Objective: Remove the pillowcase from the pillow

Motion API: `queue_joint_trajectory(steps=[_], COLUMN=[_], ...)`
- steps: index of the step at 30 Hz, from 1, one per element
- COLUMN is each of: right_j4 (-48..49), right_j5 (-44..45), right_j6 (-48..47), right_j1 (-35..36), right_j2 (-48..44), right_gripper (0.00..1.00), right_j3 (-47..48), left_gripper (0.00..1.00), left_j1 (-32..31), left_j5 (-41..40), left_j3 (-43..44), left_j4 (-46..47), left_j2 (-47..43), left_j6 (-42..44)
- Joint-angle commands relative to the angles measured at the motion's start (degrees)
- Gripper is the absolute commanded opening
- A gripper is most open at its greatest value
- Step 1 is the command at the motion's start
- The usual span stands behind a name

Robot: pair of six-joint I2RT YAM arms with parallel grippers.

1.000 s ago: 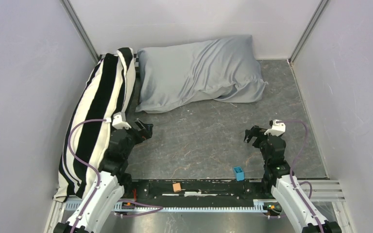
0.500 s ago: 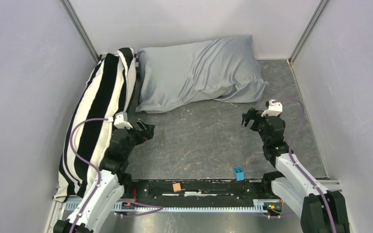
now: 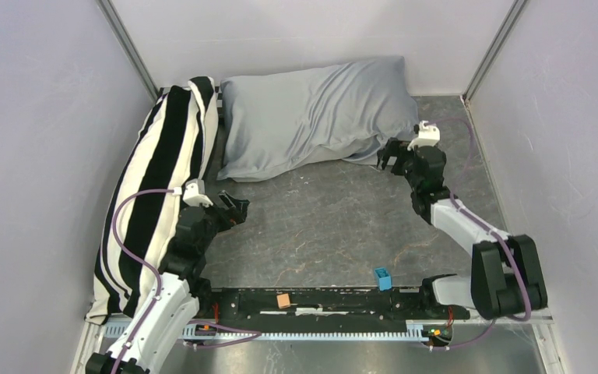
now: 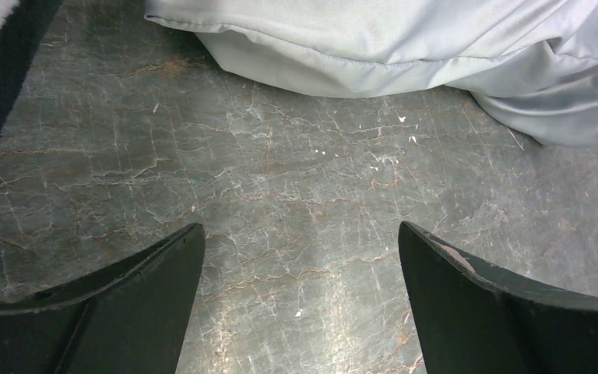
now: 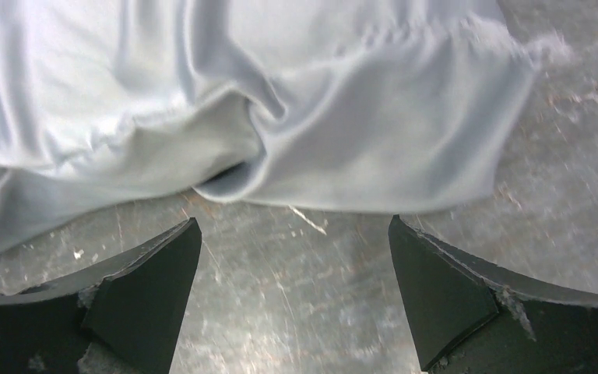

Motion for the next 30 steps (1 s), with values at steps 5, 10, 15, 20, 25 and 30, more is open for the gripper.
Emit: queue_joint_trajectory(steps=[5, 10, 15, 20, 25, 30], right_j4=[2.35, 3.57, 7.16, 11.34, 7.26, 3.15], right_j5=[1.78, 2.93, -5.94, -11.55, -11.66, -17.48], right_j6=[3.06, 10.24, 11.1, 10.25, 5.56, 2.77], right_j1=[-0.86, -4.29, -7.25, -6.27, -0.02, 6.53], right_j2=[12.81, 20.91, 24.23, 14.57, -1.45, -14.33], right_gripper=[0.98, 0.98, 0.32, 0.0, 0.01, 0.04], right_j3=[13.33, 18.19, 20.18, 11.94, 2.18, -4.7], left_gripper=[1.0, 1.0, 1.0, 1.0, 1.0, 1.0], left_j1=[0.05, 0.14, 0.16, 0.16, 0.17, 0.11], left_j5=[0.95, 0.95, 0.95, 0.95, 2.25, 2.74], left_j3=[-0.35, -0.39, -0.37, -0.39, -0.21, -0.18], left_j4=[2.8, 3.06, 3.32, 3.67, 3.67, 3.85], left_j2=[0.47, 0.73, 1.06, 1.44, 1.94, 1.87], left_j6=[-0.14, -0.14, -0.15, -0.24, -0.17, -0.17])
